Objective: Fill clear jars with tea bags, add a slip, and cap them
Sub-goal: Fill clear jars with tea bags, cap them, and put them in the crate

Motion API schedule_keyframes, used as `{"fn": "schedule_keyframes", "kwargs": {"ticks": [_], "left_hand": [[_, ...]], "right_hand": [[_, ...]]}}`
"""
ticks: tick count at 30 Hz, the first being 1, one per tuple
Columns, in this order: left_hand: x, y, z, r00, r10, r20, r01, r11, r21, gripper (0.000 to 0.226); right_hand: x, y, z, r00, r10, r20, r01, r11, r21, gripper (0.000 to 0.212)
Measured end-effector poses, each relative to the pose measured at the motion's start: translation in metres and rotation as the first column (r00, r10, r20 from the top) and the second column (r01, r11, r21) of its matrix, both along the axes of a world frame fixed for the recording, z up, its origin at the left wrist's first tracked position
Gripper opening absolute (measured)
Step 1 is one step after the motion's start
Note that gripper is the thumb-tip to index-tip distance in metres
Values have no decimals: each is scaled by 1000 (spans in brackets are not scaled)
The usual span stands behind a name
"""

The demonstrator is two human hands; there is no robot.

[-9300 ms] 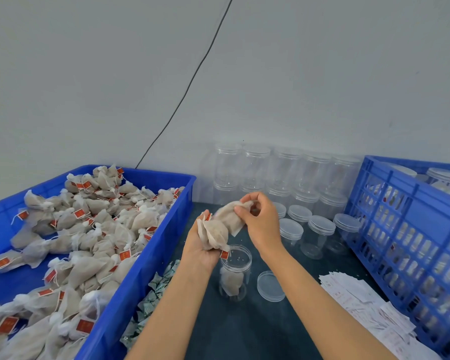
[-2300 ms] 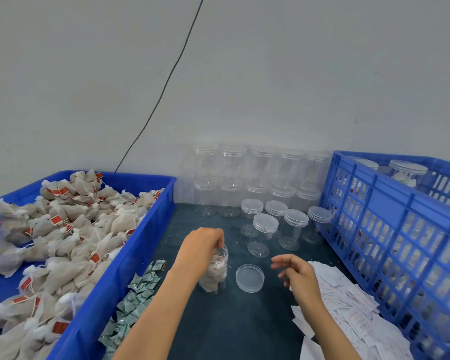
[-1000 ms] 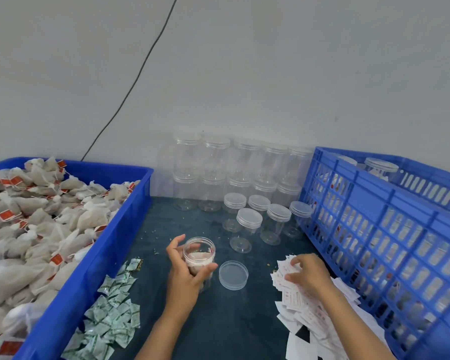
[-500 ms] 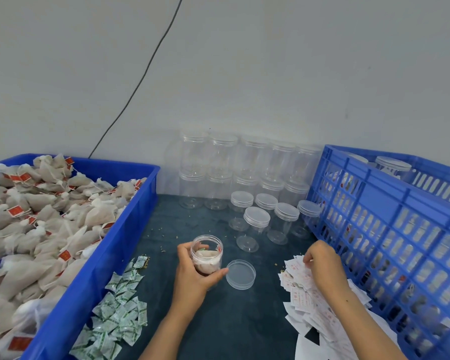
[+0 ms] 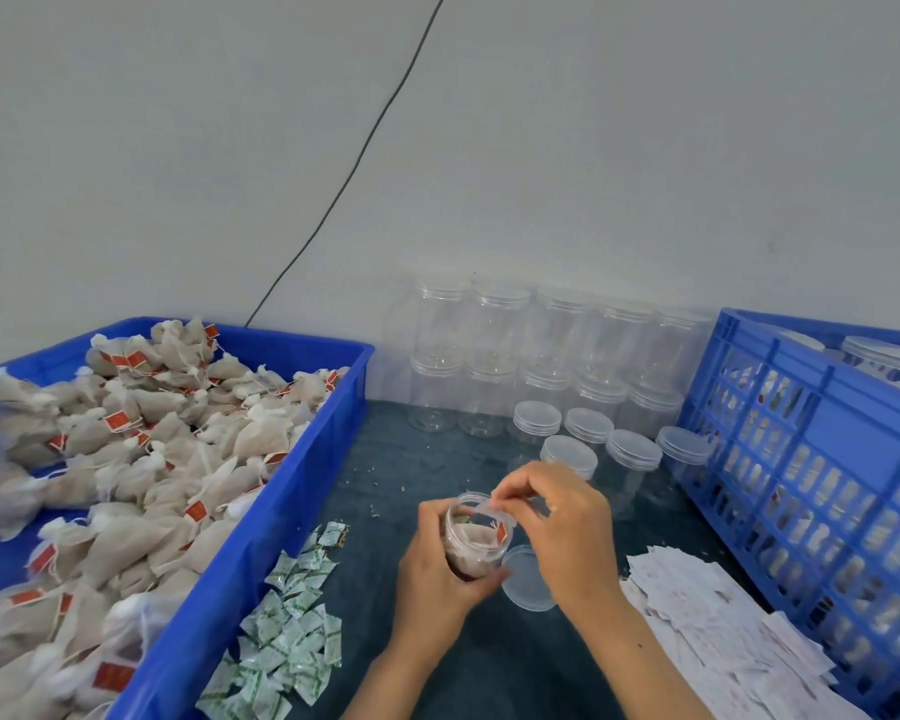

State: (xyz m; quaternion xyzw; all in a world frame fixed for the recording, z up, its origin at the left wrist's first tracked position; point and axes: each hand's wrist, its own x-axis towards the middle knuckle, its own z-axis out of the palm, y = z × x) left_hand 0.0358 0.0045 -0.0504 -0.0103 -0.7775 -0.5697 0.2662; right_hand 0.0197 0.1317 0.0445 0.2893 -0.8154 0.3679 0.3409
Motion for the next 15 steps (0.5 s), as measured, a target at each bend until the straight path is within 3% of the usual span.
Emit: {"fn": "schedule_keyframes", "kwargs": {"ticks": [2, 7, 11, 15], "left_hand": [[0, 1, 1, 1000, 2, -11, -2, 1000, -14, 67], [0, 3, 3, 999, 11, -30, -12, 1000, -26, 63], [-1, 4, 3, 999, 18, -27, -19, 999, -35, 63], [-1, 5, 4, 999, 20, -26, -21, 999, -38, 61]], "right_hand": [[-1, -7, -11, 994, -6, -110, 9, 1000, 29, 13], [-6, -11, -30, 994, 64, 91, -44, 978, -203, 20], [-4, -5, -35, 989, 118, 84, -108, 988, -115, 11], [-7, 0, -31, 999, 16, 41, -19, 997, 78, 6]]}}
